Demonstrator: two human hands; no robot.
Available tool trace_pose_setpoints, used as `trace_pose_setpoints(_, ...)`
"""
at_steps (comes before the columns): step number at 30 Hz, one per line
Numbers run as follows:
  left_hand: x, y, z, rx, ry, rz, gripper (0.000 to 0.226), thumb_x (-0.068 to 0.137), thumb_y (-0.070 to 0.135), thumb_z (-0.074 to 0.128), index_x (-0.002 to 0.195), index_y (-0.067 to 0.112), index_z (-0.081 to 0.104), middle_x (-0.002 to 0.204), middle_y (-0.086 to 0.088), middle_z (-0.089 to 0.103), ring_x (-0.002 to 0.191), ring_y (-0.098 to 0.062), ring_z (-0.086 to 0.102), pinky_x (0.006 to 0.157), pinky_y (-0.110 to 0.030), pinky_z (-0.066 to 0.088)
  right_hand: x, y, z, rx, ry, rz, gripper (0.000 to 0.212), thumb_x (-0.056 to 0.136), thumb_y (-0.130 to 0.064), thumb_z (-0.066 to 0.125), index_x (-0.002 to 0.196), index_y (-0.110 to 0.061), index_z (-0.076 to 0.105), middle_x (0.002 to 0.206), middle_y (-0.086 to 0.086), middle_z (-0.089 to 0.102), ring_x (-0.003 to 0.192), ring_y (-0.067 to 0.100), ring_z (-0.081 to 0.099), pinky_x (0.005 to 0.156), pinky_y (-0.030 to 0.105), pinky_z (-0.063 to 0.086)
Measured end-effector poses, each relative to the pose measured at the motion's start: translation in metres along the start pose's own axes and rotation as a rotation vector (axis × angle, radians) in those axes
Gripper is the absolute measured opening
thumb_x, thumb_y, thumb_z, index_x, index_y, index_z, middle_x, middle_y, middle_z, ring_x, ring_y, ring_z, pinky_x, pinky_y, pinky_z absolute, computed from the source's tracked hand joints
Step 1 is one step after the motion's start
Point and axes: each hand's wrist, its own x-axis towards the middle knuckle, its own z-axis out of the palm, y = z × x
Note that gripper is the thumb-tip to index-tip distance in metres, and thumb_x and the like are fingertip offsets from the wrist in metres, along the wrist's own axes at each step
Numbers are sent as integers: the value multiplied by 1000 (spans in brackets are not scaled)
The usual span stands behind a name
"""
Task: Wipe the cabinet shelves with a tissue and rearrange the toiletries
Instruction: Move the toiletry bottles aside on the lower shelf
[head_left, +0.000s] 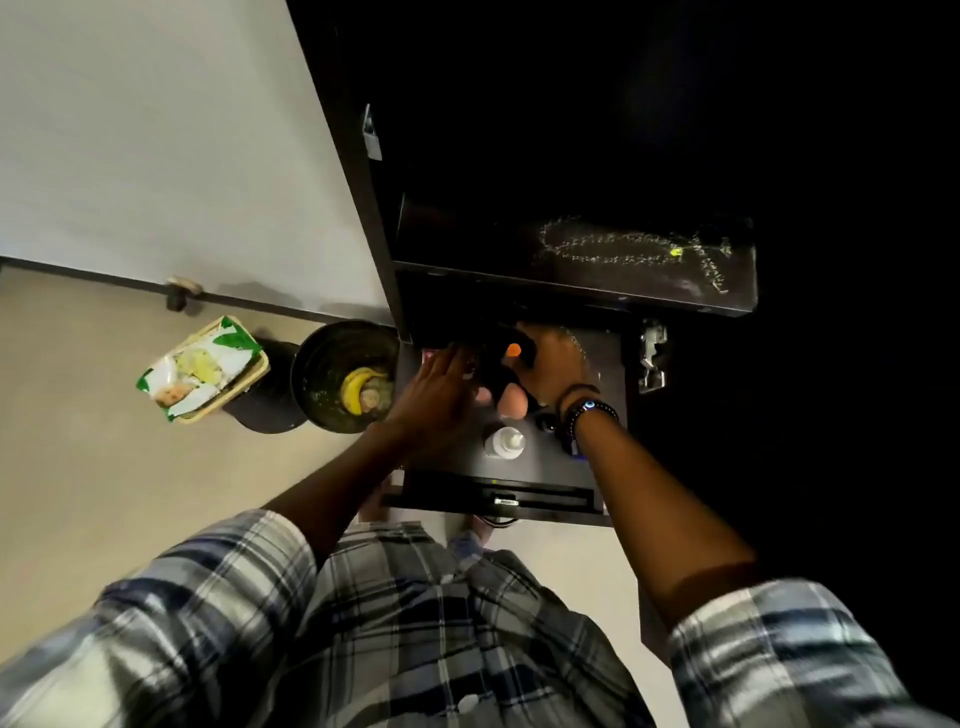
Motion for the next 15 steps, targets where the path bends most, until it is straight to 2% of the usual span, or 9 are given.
trace_pose_setpoints(5,8,2,-2,-10,-7,-27,65,96,23,46,148,10,10,157,-14,9,145,-30,7,116,-47,20,7,-2,0,-13,-18,20,45,88,-19,59,132,-20,54,121,15,64,112,35,58,89,36,48)
trace_pose_setpoints(9,14,-4,-1,10,-19,-23,59,95,21,46,147,11,20,157,-9,12,145,-29,6,115,-48,22,9,1,5,-8,-11,42,35,88,-15,58,123,-15,61,115,17,67,107,36,60,87,38,49)
trace_pose_setpoints(13,15,-3,-1,33,22,5,57,96,20,46,147,11,21,157,-9,14,145,-28,7,118,-42,17,7,0,-1,73,36,52,35,87,-17,61,121,-10,61,114,18,67,105,38,61,87,40,51)
trace_pose_setpoints(15,12,-1,-2,29,75,12,58,94,19,48,146,12,23,156,-10,18,144,-30,11,115,-43,23,0,1,-7,110,67,71,35,86,-21,63,120,-12,62,113,17,67,106,36,62,87,40,51)
